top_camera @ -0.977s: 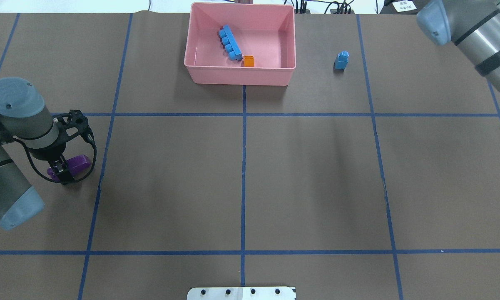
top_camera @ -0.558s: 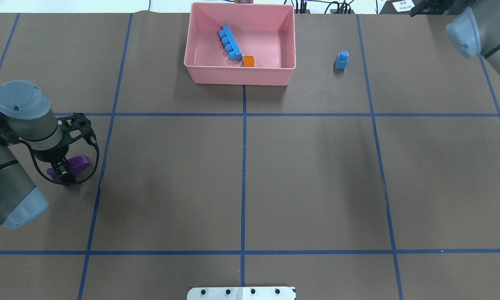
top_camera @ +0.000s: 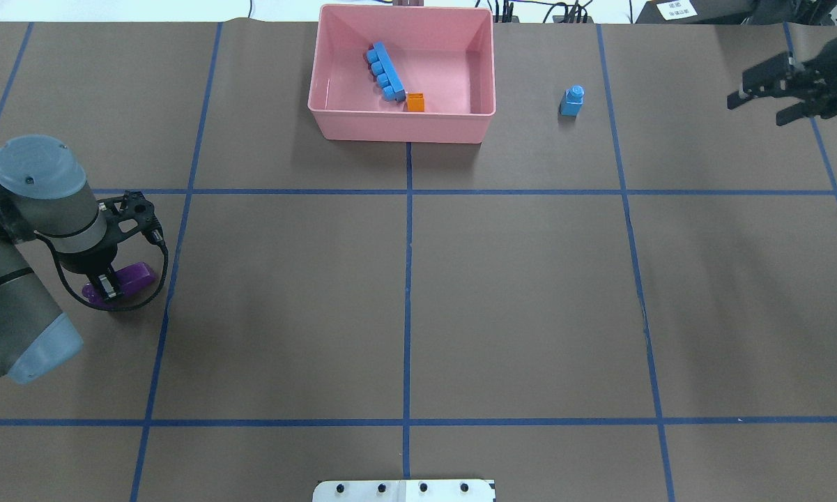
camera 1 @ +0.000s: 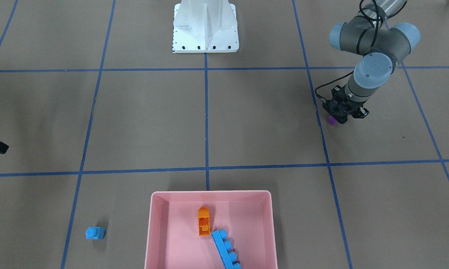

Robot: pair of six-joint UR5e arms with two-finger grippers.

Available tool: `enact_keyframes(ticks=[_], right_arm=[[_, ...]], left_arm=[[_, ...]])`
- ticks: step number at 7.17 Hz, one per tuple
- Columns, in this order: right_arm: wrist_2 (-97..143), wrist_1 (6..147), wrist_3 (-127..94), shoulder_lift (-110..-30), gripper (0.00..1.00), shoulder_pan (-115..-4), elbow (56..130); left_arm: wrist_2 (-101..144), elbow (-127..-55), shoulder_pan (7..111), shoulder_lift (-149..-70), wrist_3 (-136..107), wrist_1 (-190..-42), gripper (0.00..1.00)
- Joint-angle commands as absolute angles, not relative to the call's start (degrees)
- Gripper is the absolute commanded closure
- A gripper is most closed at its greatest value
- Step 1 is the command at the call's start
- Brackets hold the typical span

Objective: Put all blocks into box

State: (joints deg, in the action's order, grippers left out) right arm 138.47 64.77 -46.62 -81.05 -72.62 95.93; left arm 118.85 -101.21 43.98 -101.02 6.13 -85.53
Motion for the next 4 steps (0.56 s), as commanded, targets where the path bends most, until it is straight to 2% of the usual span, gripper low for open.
enact_keyframes(ticks=[1, 4], right_arm=[[137.4, 64.4, -31.9, -98.2, 0.0, -73.4, 101.2], [132.3, 64.3, -15.1, -117.9, 0.0, -75.0, 102.4]], left_arm=[[120.7, -103.1, 46.1, -106.0, -4.9, -83.6, 1.0], [123.9, -103.3, 48.6, -119.2, -25.1, -82.0, 1.0]])
